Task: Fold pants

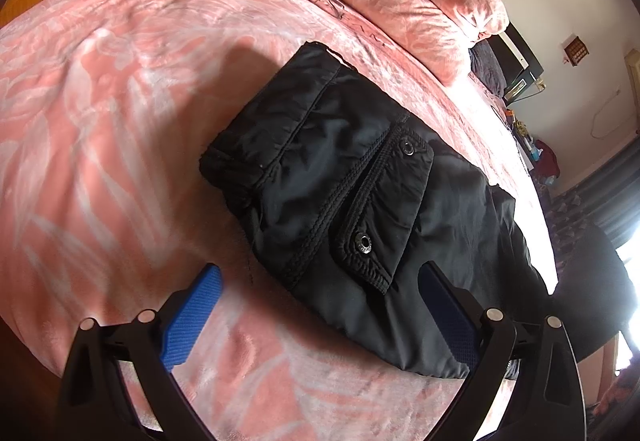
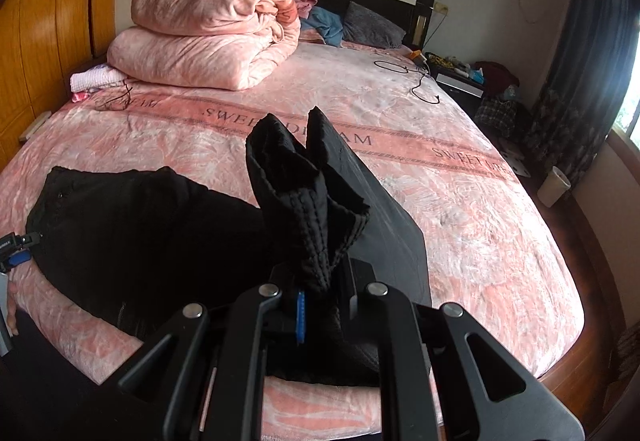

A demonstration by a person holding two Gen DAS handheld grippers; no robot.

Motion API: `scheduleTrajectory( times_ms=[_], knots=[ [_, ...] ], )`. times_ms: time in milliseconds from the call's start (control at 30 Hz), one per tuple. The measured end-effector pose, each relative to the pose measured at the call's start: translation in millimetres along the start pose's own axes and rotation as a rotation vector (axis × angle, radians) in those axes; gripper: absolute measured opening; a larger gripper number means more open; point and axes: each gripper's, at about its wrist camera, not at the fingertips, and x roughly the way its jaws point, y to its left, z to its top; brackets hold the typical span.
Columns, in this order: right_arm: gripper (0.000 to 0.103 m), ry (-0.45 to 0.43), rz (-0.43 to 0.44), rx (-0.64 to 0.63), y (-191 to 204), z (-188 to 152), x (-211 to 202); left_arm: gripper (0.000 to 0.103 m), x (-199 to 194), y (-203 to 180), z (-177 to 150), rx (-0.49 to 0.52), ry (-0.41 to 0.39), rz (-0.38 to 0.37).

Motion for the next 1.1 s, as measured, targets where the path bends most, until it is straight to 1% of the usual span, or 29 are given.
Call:
scheduleTrajectory(
  times_ms=[233,400,700,733,767,800,833,867,900,933,967,1000,1033,1067,1100],
  knots=[
    [0.011,0.034,-0.045,-0.159,47,-16,16,0.099,0,1,0,-0.005,0.002,-0.006],
    [0.011,0.069,-0.100,-0.298,89,-40,33,0.099,1,1,0,-0.008,0.005,-0.011],
    [0.012,0.108,-0.203,-0.483,152,-79,73,0.099,1,1,0,-0.008,0.006,-0.012],
    [0.014,0.116,-0.212,-0.498,157,-83,78,0.099,1,1,0,-0.006,0.006,-0.012],
    [0.022,0.124,-0.207,-0.502,161,-87,81,0.099,1,0,0,-0.004,0.007,-0.012],
    [0.028,0.135,-0.185,-0.504,165,-90,84,0.099,1,0,0,-0.002,0.008,-0.013],
    [0.043,0.143,-0.159,-0.521,169,-94,84,0.099,1,0,0,-0.002,0.009,-0.014],
    [0.046,0.142,-0.154,-0.546,173,-97,83,0.099,2,-1,-1,-0.002,0.009,-0.016],
    [0.047,0.134,-0.151,-0.564,175,-99,79,0.099,2,0,0,-0.003,0.010,-0.018],
    [0.049,0.134,-0.126,-0.557,173,-98,76,0.099,2,0,0,-0.004,0.010,-0.020],
    [0.049,0.147,-0.080,-0.525,168,-94,71,0.099,2,0,1,-0.005,0.010,-0.022],
    [0.049,0.166,-0.020,-0.465,157,-87,66,0.099,2,0,1,-0.006,0.010,-0.026],
    [0.053,0.186,0.059,-0.390,144,-77,62,0.099,1,1,1,-0.007,0.009,-0.029],
    [0.062,0.202,0.163,-0.290,128,-65,57,0.099,1,2,1,-0.008,0.007,-0.032],
    [0.065,0.205,0.239,-0.186,110,-54,52,0.099,1,2,1,-0.009,0.005,-0.035]
  ],
)
